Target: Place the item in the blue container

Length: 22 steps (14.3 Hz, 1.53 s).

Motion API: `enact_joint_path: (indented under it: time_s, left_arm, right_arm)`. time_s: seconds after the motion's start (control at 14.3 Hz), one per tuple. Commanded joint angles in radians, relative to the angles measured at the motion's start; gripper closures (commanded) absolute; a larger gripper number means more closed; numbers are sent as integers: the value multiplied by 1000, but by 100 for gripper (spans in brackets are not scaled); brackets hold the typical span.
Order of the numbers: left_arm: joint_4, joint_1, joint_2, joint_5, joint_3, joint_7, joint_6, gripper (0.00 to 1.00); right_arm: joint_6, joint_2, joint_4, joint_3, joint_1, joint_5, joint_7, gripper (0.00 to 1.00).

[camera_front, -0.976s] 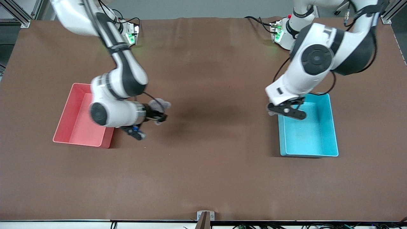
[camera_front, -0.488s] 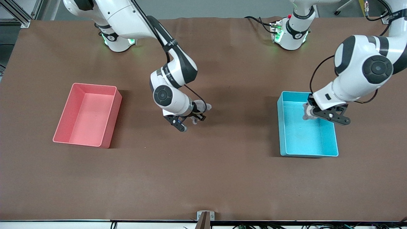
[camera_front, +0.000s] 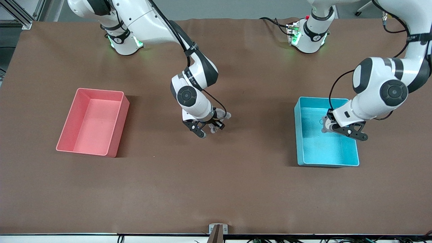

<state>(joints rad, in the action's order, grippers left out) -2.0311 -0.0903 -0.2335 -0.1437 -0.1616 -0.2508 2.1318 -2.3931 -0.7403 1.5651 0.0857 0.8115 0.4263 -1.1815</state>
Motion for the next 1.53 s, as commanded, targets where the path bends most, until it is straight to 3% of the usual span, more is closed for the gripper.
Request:
enact_joint_path:
  time_s: [0.0,0.07,0.14,0.21,0.28,0.56,0.63,0.7,0.77,0.91,1.05,1.19,1.32,1.46]
  left_arm:
    - [6,-48,-53,-43,-6,-4,43,97]
    - [6,-52,-73,-43,-4,-2,57,97]
    - [6,-54,-90,-43,-4,-2,66,97]
    - [6,-60,-102,-43,-6,1,68,97]
    - [6,-60,-112,-43,-6,11,69,97]
    - [14,-62,-158,-42,-7,16,71,96]
    - [17,-60,-161,-40,-7,19,69,92]
    - [22,-56,-158,-40,-7,33,62,81]
    - [26,-54,-152,-42,-10,56,59,63]
    - [31,-55,-123,-39,-13,59,16,1]
    - [80,-52,-86,-28,-44,70,-74,0]
    - [174,-54,-66,-28,-94,141,-230,0]
    - [296,-52,-60,-27,-175,237,-399,0]
    - [374,-52,-60,-27,-264,376,-481,0]
  right_arm:
    - [-14,-22,-16,14,12,-27,-30,89]
    - [-14,-24,-14,14,11,-50,-30,88]
    - [-11,-24,-14,14,3,-72,-30,70]
    - [-8,-24,-14,14,2,-78,-30,20]
    - [-6,-24,-13,16,3,-87,-26,0]
    - [-1,-18,-19,17,-11,-130,-20,0]
    - [0,-13,-19,17,-17,-135,-17,0]
    - [8,-10,-22,17,-23,-141,-17,0]
    - [23,1,-25,17,-28,-144,-15,0]
    - [84,10,-52,19,-50,-146,-10,0]
    - [228,45,-111,16,-101,-197,34,0]
    - [354,100,-129,16,-167,-213,202,0]
    - [460,160,-128,16,-247,-212,377,0]
    - [569,214,-128,16,-329,-215,556,0]
